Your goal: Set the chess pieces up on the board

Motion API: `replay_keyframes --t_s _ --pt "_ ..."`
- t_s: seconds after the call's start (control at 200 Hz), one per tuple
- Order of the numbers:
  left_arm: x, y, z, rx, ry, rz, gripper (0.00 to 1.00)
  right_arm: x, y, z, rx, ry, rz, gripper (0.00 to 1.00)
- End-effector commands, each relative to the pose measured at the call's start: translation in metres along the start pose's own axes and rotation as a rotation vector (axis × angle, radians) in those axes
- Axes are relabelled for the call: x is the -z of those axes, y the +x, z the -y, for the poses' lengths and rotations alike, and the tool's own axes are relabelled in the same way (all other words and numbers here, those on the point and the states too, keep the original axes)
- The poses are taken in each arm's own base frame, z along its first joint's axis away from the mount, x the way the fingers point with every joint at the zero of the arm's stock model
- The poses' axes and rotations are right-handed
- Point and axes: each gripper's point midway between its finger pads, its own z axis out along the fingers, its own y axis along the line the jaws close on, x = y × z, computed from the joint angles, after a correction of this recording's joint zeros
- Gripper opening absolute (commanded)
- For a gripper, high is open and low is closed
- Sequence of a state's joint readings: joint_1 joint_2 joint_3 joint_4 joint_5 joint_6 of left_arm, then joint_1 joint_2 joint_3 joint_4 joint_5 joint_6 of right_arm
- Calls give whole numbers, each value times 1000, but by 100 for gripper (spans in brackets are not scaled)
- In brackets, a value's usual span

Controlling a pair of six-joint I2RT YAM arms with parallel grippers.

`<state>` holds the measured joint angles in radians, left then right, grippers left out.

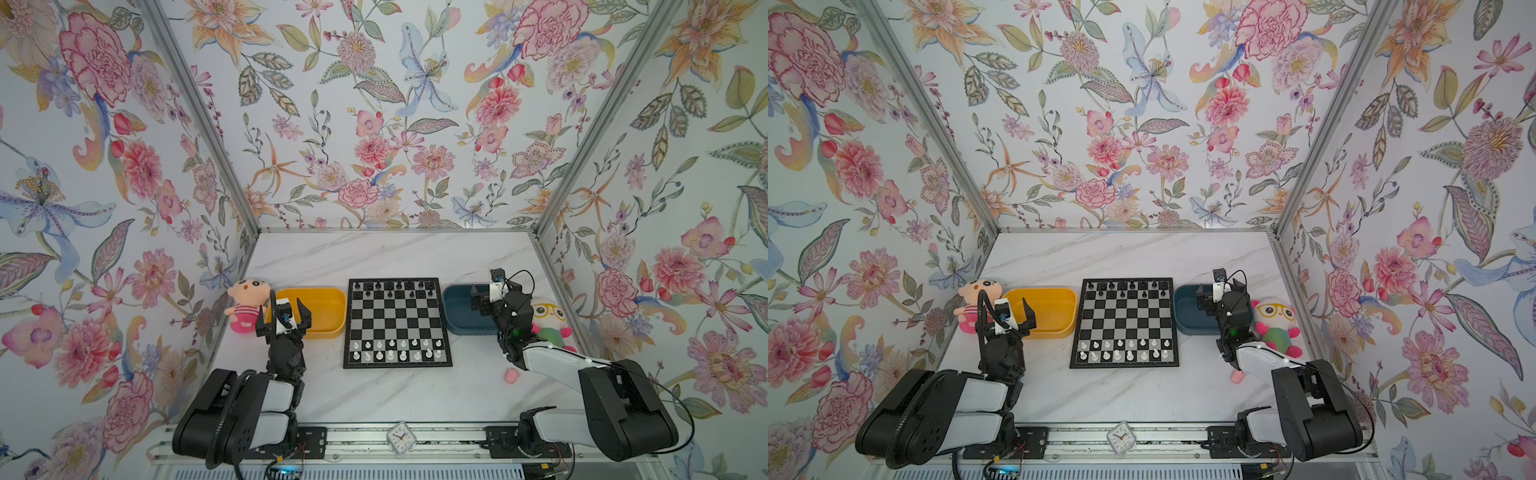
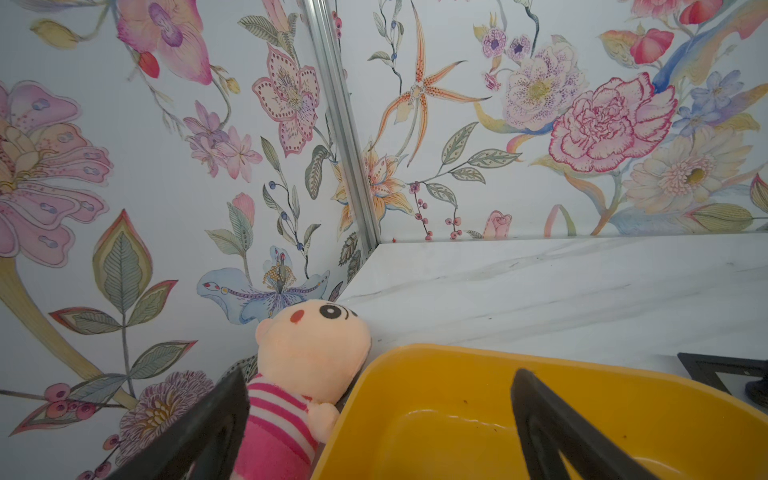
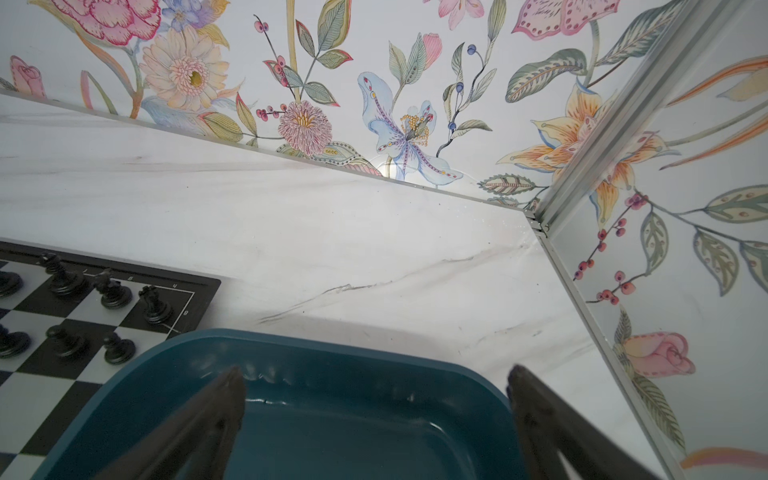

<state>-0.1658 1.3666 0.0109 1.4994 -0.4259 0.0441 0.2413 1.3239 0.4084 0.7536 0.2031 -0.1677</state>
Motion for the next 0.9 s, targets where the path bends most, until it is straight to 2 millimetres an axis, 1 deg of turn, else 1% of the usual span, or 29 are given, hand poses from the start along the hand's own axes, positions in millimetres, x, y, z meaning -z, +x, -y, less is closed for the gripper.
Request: replay_keyframes --t_s 0.0,0.09,0.165,0.195,0.205,0.22,0.295,0.365,0.42,0.46,0.55,0.626,0.671,0.751,0.801,0.896 --pt "9 -21 -11 101 -14 126 99 8 12 10 21 42 -13 99" --pt "3 -14 -5 89 0 102 100 10 22 11 17 39 -20 99" --pt "-1 -10 2 76 29 92 99 11 21 10 11 29 5 99" --pt "-2 -11 3 75 35 96 99 10 21 12 6 29 15 99" --pt "-4 -5 6 64 42 76 99 10 21 12 4 29 19 99" --pt "-5 -2 7 60 44 67 99 10 22 13 -1 29 22 99" --pt "-11 1 12 49 48 57 99 6 25 18 -24 35 33 99" --pt "-10 2 12 50 57 57 99 2 29 20 -34 27 33 99" --pt "-10 2 10 56 47 56 99 -1 36 18 -41 1 19 99" --pt "-12 2 9 57 37 55 99 -1 34 22 -56 13 34 99" --pt "-14 4 8 57 29 45 99 -1 41 29 -110 -2 24 99" --pt "-18 8 6 56 8 20 99 -2 54 29 -136 -26 37 99" --pt "-22 9 8 53 7 7 99 -2 46 33 -143 -14 86 99" --pt "-29 13 11 43 9 -21 100 -5 55 33 -160 -35 21 99" --pt "-33 14 13 36 9 -35 99 -7 49 32 -157 -41 52 99" --pt "-39 18 19 17 24 -61 99 -9 54 34 -171 -49 16 99"
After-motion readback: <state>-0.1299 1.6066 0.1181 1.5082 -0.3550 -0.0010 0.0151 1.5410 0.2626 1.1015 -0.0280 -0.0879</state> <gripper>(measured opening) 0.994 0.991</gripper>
